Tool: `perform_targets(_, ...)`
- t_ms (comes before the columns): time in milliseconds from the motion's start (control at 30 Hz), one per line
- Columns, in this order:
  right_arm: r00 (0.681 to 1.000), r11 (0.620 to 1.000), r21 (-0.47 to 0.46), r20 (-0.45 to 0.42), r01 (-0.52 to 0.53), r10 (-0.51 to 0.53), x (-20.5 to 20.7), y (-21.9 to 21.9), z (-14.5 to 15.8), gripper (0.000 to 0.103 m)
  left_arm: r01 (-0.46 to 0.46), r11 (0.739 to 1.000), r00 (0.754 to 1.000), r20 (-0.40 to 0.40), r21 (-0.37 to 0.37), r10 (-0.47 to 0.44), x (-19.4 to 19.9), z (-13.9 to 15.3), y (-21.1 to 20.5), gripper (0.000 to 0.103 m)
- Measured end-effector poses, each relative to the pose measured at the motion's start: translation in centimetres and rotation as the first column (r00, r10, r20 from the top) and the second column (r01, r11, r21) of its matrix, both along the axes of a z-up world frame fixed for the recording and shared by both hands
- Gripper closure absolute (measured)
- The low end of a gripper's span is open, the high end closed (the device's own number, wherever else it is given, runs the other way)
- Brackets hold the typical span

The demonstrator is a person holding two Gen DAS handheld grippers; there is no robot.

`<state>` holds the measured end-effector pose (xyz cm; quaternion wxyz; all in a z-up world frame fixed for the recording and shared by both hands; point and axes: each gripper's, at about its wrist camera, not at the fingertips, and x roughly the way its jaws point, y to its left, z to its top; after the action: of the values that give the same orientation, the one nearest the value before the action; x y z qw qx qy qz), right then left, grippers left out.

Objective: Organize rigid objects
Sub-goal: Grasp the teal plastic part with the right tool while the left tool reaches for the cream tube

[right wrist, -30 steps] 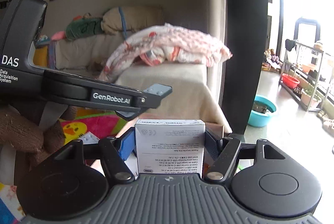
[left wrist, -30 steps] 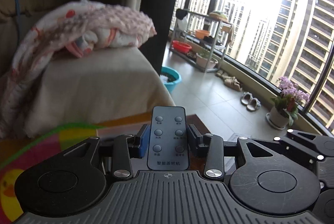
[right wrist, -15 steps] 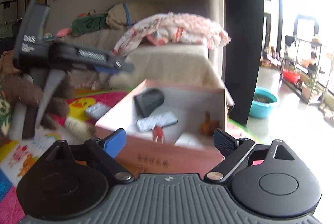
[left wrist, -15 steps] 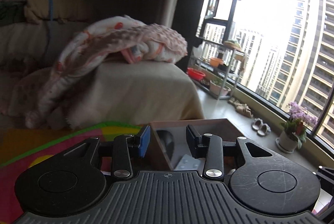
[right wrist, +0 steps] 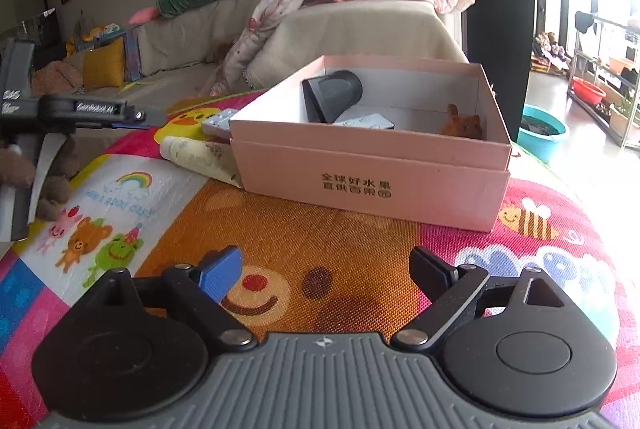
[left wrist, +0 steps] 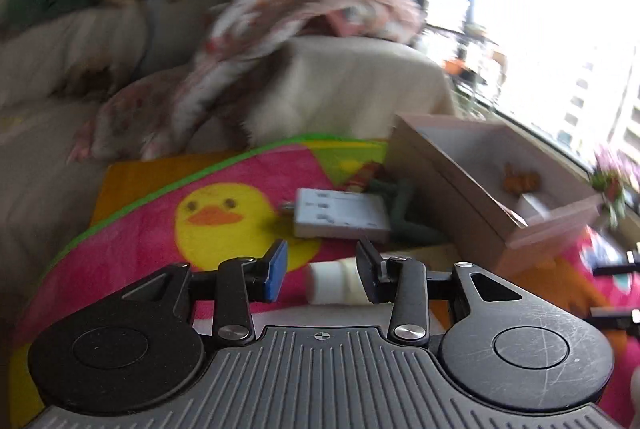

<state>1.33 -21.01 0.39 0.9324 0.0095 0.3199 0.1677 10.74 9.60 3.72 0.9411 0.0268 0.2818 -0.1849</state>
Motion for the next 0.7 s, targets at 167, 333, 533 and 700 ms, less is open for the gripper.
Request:
perform_targets(167,1.0,1.0,-0.006,-0.006,0.0,0.0,0.0,0.2,-0.1,0.012,0.032,0.999,0.999,0.031,0.037,-0.033,1.6,1.3,-1.8,0.059)
perform_targets(333,1.0,1.0,-0.019,-0.007,-0.003,0.003,-0.1,0.5,-0.2,0.012,-0.099,0.993,0.992,-0.084,-0.062,0.093,7.5,1.1,-2.2,0.061)
perform_targets(533,1.0,1.0,-0.009,-0.018,0.004,-0.004,0.1,0.2,-0.2,0.012,-0.125,0.989,0.982,-0.155,-0.078,0.112,12.4,0.5,-4.7,0.061)
perform_targets(700,1.0,1.0,-0.002,-0.023,0.005,-0.006,0.2,0.2,-0.3,0.012,-0.022,0.997,0.986,-0.166,0.08,0.035,15.2,-0.8,-9.1,0.062)
